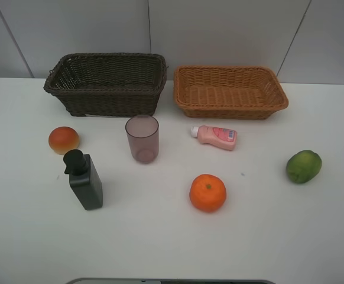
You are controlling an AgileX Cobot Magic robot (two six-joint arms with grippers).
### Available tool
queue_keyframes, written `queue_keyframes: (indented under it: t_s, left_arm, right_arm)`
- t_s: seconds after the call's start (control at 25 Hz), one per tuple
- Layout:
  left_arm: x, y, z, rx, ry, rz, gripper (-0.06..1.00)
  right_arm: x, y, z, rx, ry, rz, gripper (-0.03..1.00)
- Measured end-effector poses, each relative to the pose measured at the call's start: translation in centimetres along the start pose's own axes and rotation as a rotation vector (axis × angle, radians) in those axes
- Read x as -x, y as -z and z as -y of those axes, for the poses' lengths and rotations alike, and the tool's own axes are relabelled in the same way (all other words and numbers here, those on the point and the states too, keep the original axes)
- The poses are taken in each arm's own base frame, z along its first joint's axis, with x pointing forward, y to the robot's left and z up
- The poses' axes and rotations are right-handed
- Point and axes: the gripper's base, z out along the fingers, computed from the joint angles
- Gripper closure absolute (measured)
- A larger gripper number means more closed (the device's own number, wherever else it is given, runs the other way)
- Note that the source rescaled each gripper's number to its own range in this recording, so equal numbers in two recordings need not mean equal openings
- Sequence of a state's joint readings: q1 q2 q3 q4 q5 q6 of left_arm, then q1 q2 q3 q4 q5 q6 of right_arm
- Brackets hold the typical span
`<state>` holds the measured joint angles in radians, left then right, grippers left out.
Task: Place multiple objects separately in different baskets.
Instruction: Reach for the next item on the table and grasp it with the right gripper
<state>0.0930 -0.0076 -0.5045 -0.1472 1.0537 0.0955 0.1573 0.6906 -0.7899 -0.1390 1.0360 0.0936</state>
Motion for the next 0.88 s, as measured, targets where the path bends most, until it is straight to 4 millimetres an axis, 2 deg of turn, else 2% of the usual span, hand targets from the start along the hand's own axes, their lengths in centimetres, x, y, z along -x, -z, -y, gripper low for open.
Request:
queue_keyframes:
  t_s: [0.04, 0.08, 0.36, 0.64, 0.88]
  left_arm:
    - [0.0, 0.0, 0.0, 0.000, 0.000, 0.000, -0.06]
    - [0.0, 0.0, 0.0, 0.000, 0.000, 0.000, -0.06]
    - [0.0, 0.0, 0.0, 0.000, 0.000, 0.000, -0.06]
    - [0.0, 0.0, 0.0, 0.000, 0.000, 0.000, -0.06]
    - [0.0, 0.0, 0.0, 0.000, 0.000, 0.000, -0.06]
  right_arm:
    - [0.7, -0.8, -0.1, 0.000, 0.005, -0.027, -0.03]
    - [0.7, -0.8, -0.1, 0.000, 0.005, -0.027, -0.03]
    - [3.4, -6.8, -1.4, 0.029, 0.040, -0.130, -0.03]
    - [3.4, -11.1, -4.8, 0.150, 0.066, -0.276, -0.03]
    - [2.4, -14.2, -7.7, 0.204, 0.088, -0.415, -0.03]
